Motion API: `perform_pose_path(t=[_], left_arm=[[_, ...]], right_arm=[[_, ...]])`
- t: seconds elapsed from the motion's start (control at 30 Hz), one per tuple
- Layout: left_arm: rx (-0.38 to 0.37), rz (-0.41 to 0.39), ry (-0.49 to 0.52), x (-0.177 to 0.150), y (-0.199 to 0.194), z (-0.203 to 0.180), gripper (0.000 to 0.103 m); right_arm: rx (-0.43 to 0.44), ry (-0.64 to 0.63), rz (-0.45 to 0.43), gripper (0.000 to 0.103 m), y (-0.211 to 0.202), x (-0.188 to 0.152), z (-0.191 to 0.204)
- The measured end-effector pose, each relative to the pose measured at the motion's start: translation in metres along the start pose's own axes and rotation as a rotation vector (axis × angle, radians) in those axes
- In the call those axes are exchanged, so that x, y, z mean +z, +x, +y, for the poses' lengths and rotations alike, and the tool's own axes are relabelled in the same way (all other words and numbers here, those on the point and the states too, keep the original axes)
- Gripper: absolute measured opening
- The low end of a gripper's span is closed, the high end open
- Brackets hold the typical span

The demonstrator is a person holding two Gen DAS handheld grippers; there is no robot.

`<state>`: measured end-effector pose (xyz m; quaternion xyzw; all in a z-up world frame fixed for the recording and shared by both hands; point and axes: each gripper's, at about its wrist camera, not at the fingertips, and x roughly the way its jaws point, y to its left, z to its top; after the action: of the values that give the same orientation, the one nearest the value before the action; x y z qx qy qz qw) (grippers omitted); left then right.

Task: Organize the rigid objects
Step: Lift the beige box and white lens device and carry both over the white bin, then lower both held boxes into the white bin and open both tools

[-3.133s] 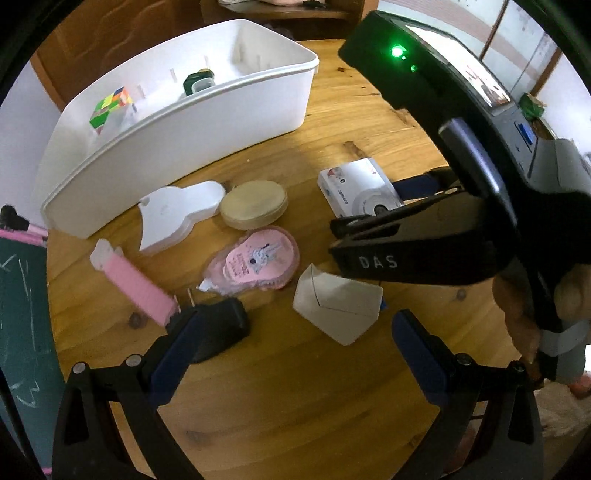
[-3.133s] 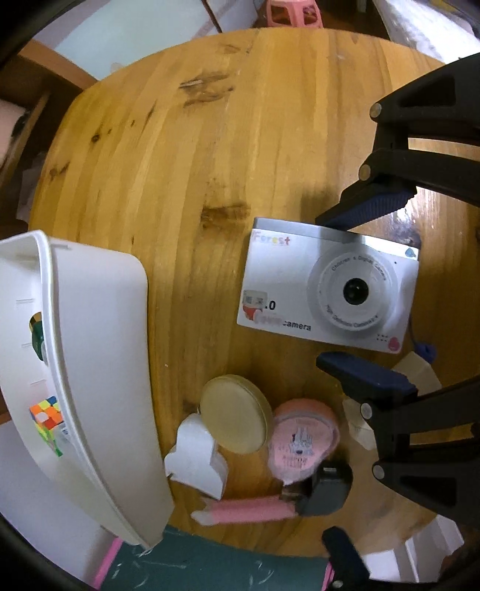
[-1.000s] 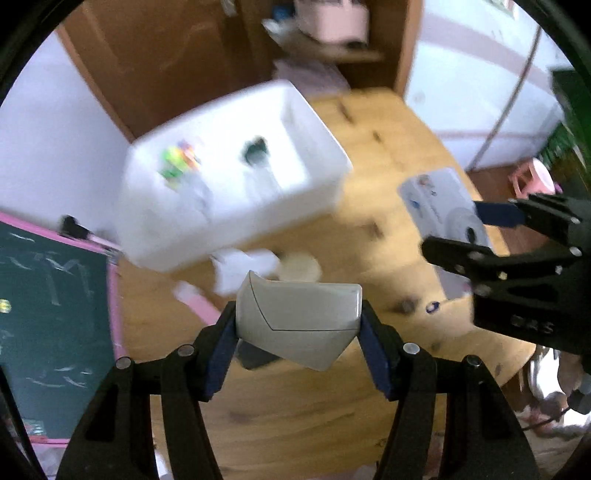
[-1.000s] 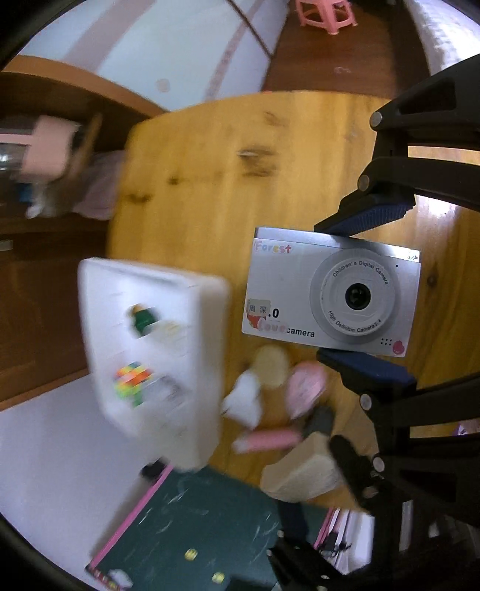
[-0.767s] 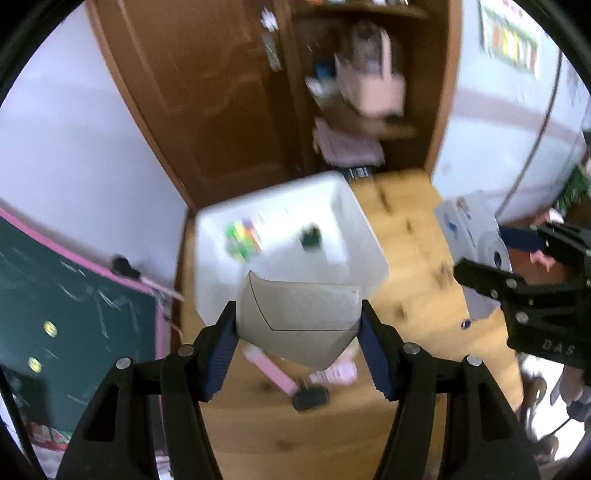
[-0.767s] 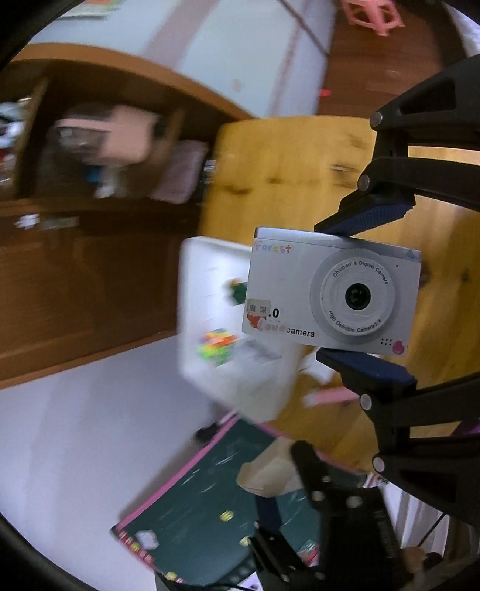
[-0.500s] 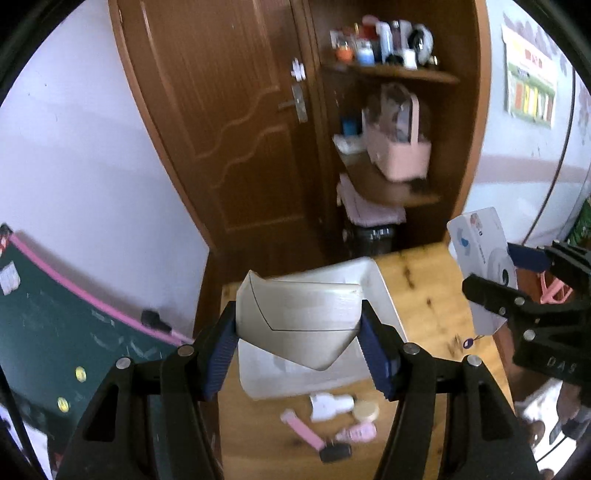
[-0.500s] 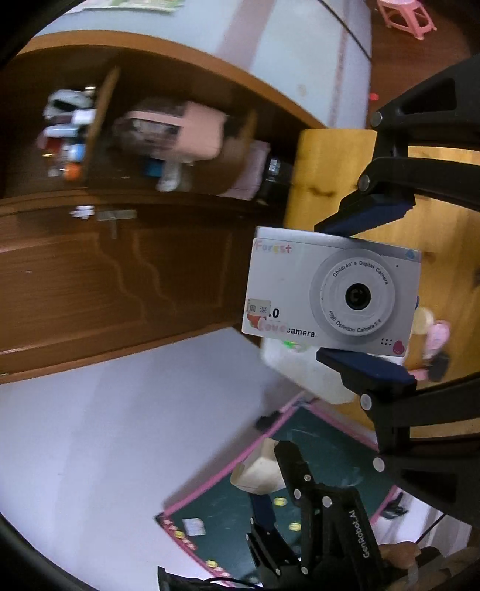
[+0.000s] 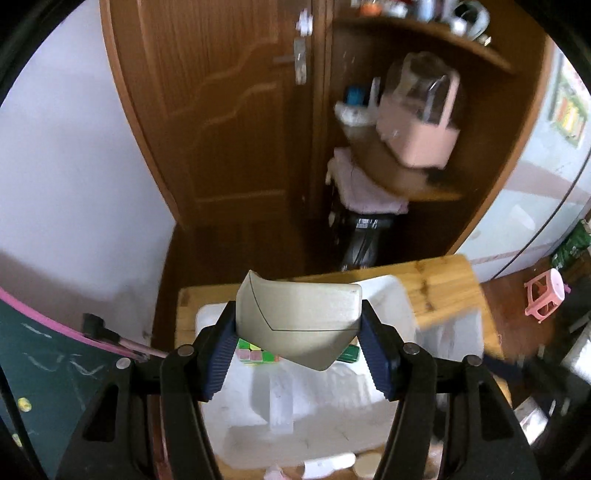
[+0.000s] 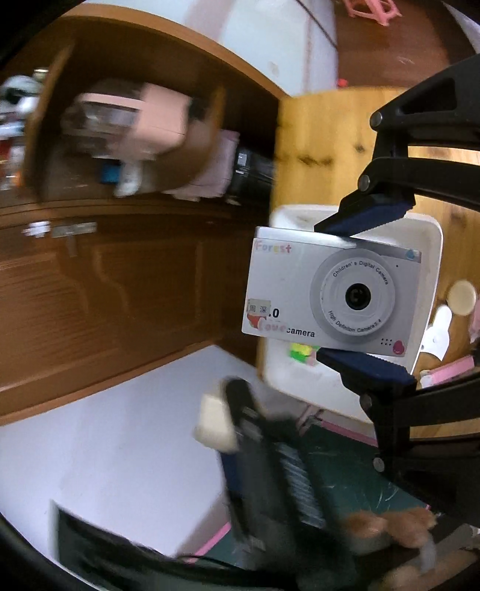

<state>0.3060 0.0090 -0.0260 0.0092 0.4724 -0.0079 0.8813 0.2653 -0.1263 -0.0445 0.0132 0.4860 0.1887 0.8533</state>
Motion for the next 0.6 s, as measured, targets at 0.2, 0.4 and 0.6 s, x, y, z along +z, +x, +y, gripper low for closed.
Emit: perform_pose_path(t=[0.2, 0.4, 0.6], left_arm=[[-0.015, 0.127, -0.004, -0.012, 0.089, 0.01, 0.066], [-0.043, 0.219, 0.005, -0.029, 0.144, 0.007, 0.066], [-0.056, 0.285, 0.004, -0.039, 0.179, 0.008, 0.066]], right_arm=[[0.01, 0.039, 0.138, 0.06, 0.087, -0.038, 0.012], [-0.017, 0.042, 0.196, 0.06, 0.129, -0.05, 0.02], [-0.024, 0.075, 0.237, 0.06, 0.152, -0.059, 0.02]])
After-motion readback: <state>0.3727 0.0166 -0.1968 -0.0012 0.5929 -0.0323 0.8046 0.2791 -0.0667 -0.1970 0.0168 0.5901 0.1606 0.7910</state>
